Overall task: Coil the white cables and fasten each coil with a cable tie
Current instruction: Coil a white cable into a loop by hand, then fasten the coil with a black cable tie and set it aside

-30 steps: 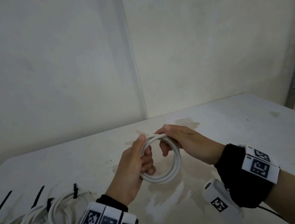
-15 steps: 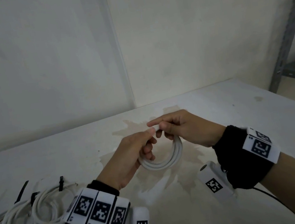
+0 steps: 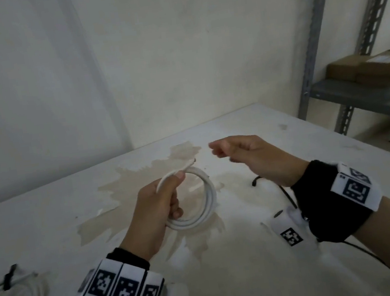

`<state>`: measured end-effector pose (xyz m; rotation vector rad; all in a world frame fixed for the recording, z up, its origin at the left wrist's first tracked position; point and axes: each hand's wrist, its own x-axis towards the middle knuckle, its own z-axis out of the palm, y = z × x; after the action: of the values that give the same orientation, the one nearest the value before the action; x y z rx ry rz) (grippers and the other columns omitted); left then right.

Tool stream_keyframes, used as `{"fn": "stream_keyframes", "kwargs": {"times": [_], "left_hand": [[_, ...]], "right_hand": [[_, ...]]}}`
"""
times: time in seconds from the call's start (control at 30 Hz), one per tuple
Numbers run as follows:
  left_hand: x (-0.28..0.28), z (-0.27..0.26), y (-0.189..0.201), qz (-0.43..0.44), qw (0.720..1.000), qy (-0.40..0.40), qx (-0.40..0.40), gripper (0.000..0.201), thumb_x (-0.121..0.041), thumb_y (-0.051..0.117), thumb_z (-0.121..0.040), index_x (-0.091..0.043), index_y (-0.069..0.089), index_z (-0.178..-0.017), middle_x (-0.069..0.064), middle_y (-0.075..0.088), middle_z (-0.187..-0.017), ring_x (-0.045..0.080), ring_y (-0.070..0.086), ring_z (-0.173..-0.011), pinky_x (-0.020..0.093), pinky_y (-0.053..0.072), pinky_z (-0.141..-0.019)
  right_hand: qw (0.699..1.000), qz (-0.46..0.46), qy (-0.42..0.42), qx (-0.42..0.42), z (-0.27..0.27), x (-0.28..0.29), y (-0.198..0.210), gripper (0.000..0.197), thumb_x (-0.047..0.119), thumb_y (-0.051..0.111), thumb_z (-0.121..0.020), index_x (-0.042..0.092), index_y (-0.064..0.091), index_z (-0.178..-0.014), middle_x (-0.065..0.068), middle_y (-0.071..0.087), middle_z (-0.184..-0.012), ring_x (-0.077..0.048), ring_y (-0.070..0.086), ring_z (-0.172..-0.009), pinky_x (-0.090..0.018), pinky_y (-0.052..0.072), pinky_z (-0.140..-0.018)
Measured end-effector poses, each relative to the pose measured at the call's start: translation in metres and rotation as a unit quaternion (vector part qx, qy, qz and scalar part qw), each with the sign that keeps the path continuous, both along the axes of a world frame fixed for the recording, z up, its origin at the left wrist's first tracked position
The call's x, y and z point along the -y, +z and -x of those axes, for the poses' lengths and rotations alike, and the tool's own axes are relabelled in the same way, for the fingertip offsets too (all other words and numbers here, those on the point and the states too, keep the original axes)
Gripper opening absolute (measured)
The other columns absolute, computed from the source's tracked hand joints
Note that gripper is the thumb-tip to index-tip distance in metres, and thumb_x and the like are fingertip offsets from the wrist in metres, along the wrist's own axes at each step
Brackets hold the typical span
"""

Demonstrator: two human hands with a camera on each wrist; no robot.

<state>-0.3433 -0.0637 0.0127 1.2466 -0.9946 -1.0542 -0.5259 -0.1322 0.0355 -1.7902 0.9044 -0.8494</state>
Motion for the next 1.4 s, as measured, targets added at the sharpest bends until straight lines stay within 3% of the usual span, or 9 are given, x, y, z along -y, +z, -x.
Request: {"fn": "stream_keyframes", "kwargs": {"times": [0.13, 0.3, 0.37, 0.5, 0.67, 0.8, 1.0, 1.17, 1.4], "left_hand": [[0.008, 0.007, -0.003, -0.004, 1.0, 0.028, -0.006, 0.04, -0.016, 0.057, -0.088, -0.017, 0.033, -0.056, -0.01, 0.023, -0.041, 0.007, 0.022, -0.035, 0.017, 0.028, -0.037], [0.017, 0.026, -0.006, -0.02, 0.999, 0.036, -0.009, 0.042, -0.016, 0.058, -0.086, -0.016, 0.034, -0.051, -0.008, 0.025, -0.038, 0.007, 0.021, -0.033, 0.017, 0.027, -0.036], [0.019, 0.03, -0.006, -0.027, 0.999, 0.041, -0.009, 0.042, -0.016, 0.058, -0.085, -0.016, 0.034, -0.051, -0.008, 0.025, -0.038, 0.008, 0.021, -0.033, 0.018, 0.027, -0.036], [0.021, 0.028, -0.005, -0.029, 0.998, 0.057, -0.014, 0.042, -0.016, 0.057, -0.085, -0.016, 0.034, -0.05, -0.008, 0.024, -0.037, 0.008, 0.021, -0.033, 0.017, 0.027, -0.036], [0.02, 0.019, -0.003, -0.03, 0.997, 0.062, -0.029, 0.035, -0.015, 0.053, -0.086, -0.013, 0.038, -0.056, -0.008, 0.024, -0.038, 0.007, 0.021, -0.033, 0.017, 0.025, -0.036], [0.017, 0.011, -0.002, -0.016, 0.997, 0.066, -0.039, 0.028, -0.016, 0.049, -0.089, -0.008, 0.046, -0.062, -0.009, 0.024, -0.038, 0.006, 0.021, -0.033, 0.018, 0.025, -0.035], [0.016, -0.01, 0.004, 0.01, 0.991, 0.128, -0.039, 0.028, -0.016, 0.05, -0.091, -0.007, 0.048, -0.065, -0.01, 0.025, -0.035, 0.006, 0.023, -0.032, 0.017, 0.026, -0.035], [0.01, -0.027, 0.006, 0.035, 0.985, 0.164, -0.041, 0.029, -0.014, 0.051, -0.09, -0.008, 0.045, -0.062, -0.009, 0.026, -0.036, 0.006, 0.023, -0.033, 0.018, 0.026, -0.036], [-0.001, -0.037, -0.001, 0.074, 0.978, 0.19, 0.036, 0.034, -0.012, 0.054, -0.087, -0.013, 0.042, -0.055, -0.01, 0.032, -0.038, 0.006, 0.031, -0.037, 0.025, 0.03, -0.045]], "right_hand": [[0.965, 0.06, -0.117, -0.227, 0.053, 0.019, -0.014, 0.027, 0.025, 0.05, -0.094, 0.013, 0.06, -0.115, 0.004, 0.057, -0.107, -0.008, 0.052, -0.094, -0.009, 0.038, -0.071], [0.864, -0.002, -0.104, -0.493, 0.084, 0.042, -0.047, 0.041, 0.036, 0.049, -0.093, 0.01, 0.049, -0.126, -0.008, 0.049, -0.13, -0.022, 0.048, -0.116, -0.026, 0.035, -0.093], [0.847, -0.029, -0.097, -0.522, 0.082, 0.047, -0.054, 0.046, 0.034, 0.055, -0.091, 0.005, 0.048, -0.126, -0.008, 0.051, -0.125, -0.021, 0.053, -0.108, -0.026, 0.041, -0.085], [0.852, -0.044, -0.08, -0.515, 0.069, 0.053, -0.059, 0.04, 0.01, 0.063, -0.082, -0.005, 0.054, -0.118, -0.012, 0.059, -0.098, -0.012, 0.047, -0.056, -0.02, 0.038, -0.051], [0.889, -0.021, -0.086, -0.449, 0.056, 0.055, -0.058, 0.018, 0.008, 0.057, -0.085, 0.012, 0.051, -0.103, -0.004, 0.052, -0.099, -0.013, 0.053, -0.063, -0.018, 0.042, -0.055], [0.963, -0.01, -0.119, -0.243, 0.035, 0.045, -0.041, 0.012, 0.005, 0.058, -0.085, 0.011, 0.053, -0.095, 0.0, 0.055, -0.075, -0.012, 0.056, -0.054, -0.022, 0.05, -0.055], [0.997, 0.006, -0.076, -0.017, -0.01, 0.005, -0.006, 0.014, 0.005, 0.059, -0.086, 0.016, 0.063, -0.093, 0.003, 0.057, -0.06, -0.016, 0.055, -0.055, -0.025, 0.047, -0.058], [0.999, -0.004, 0.014, -0.05, -0.049, -0.024, -0.006, 0.013, 0.008, 0.063, -0.083, 0.019, 0.065, -0.09, 0.007, 0.057, -0.049, -0.002, 0.048, -0.04, -0.012, 0.039, -0.047], [0.994, -0.093, -0.064, 0.013, -0.09, -0.03, -0.011, 0.023, 0.005, 0.061, -0.078, 0.017, 0.042, -0.081, -0.003, 0.055, -0.049, -0.007, 0.045, -0.033, -0.021, 0.035, -0.041]]}}
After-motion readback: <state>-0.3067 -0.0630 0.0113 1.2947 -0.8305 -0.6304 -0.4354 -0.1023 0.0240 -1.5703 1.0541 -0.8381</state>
